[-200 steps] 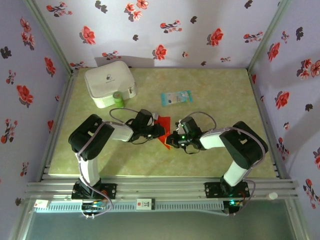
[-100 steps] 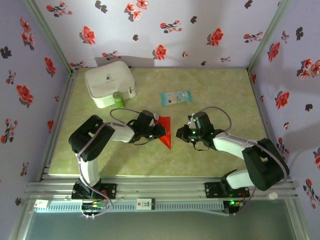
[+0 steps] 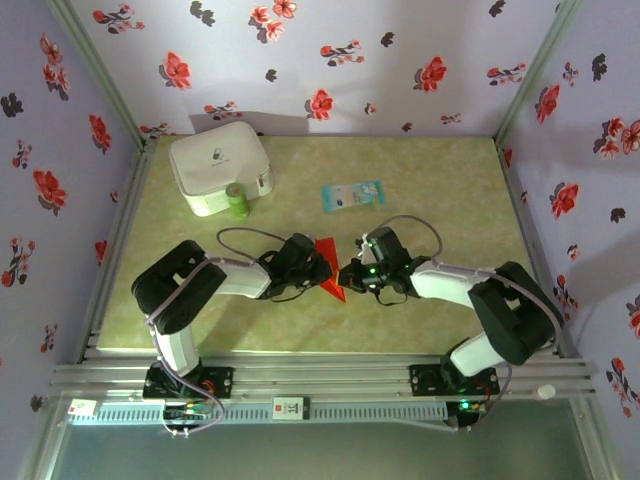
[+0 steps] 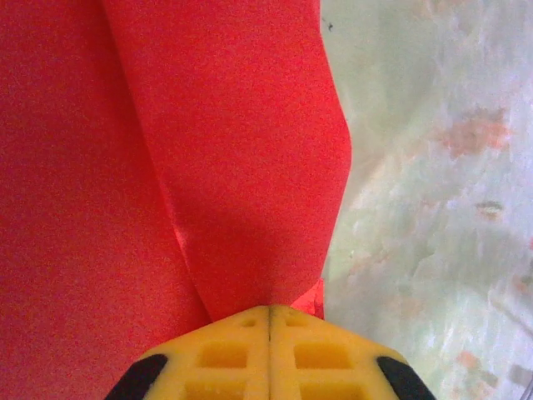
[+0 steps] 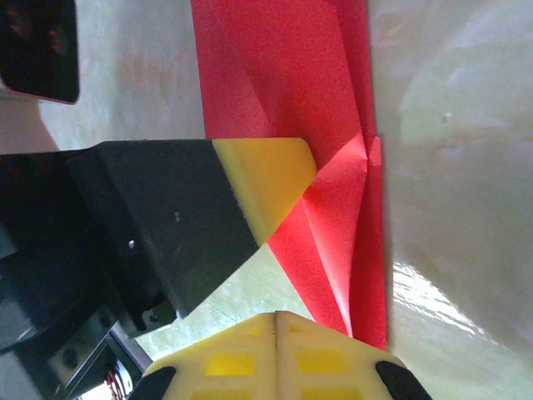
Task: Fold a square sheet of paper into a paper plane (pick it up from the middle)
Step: Fourth fold the wing at the center of the table.
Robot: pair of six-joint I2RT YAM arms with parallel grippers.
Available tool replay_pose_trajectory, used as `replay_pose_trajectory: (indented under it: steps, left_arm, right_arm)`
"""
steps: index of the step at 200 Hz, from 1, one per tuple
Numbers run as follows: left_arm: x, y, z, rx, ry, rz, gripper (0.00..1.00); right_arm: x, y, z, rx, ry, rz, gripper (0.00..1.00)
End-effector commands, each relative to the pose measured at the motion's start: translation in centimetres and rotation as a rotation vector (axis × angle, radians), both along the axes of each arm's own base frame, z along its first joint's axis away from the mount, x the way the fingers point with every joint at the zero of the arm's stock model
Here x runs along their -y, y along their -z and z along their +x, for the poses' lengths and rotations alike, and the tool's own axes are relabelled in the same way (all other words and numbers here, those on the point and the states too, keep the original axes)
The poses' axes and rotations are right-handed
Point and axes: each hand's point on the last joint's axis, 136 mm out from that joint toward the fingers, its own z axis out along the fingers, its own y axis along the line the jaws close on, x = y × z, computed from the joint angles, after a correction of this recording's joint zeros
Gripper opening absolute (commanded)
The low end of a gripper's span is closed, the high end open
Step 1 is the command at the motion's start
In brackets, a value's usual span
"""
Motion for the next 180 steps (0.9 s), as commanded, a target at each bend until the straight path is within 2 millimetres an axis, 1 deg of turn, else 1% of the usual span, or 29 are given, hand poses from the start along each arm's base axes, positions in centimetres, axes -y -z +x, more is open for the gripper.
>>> replay_pose_trajectory:
  steps: [1,35,68,87,103,123,147,159,180]
  left_arm:
    - [-2.0,1.8,-1.0,-0.045,-0.041,0.083,0.06]
    - [-1.8,1.7,-1.0,-0.042,-0.035,0.079,0.06]
    - [-1.6,1.7,-1.0,-0.041,-0.029,0.078,0.06]
    - [-1.6,1.7,-0.9,-0.038,-0.028,0.077,0.06]
    - [-1.6,1.5,-0.9,-0.034,-0.026,0.076,0.07]
    - [-1.6,1.2,-0.8,-0.025,-0.023,0.072,0.07]
    - [-1.5,0.4,-0.3,-0.008,-0.013,0.058,0.08]
    - [-1.5,-0.2,0.1,0.002,-0.008,0.05,0.09]
    - [-1.2,-1.6,0.9,0.028,0.016,0.021,0.12]
  right_arm:
    - [-1.3,-0.3,0.6,0.011,-0.022,0.03,0.0]
    - [-1.8,0.3,1.3,0.001,-0.02,0.028,0.0]
    - [-2.1,1.4,1.4,-0.022,-0.024,0.01,0.0]
    - [-1.6,2.3,1.3,-0.03,-0.018,-0.031,0.0]
    - [-0.7,3.6,0.8,-0.047,-0.014,-0.082,0.0]
    - [0.5,5.3,-0.1,-0.08,-0.015,-0.136,0.0]
    - [1.9,7.3,-1.4,-0.12,-0.015,-0.197,0.0]
    - [2.3,7.9,-1.8,-0.132,-0.017,-0.206,0.0]
    - [2.4,8.0,-2.1,-0.135,-0.024,-0.203,0.0]
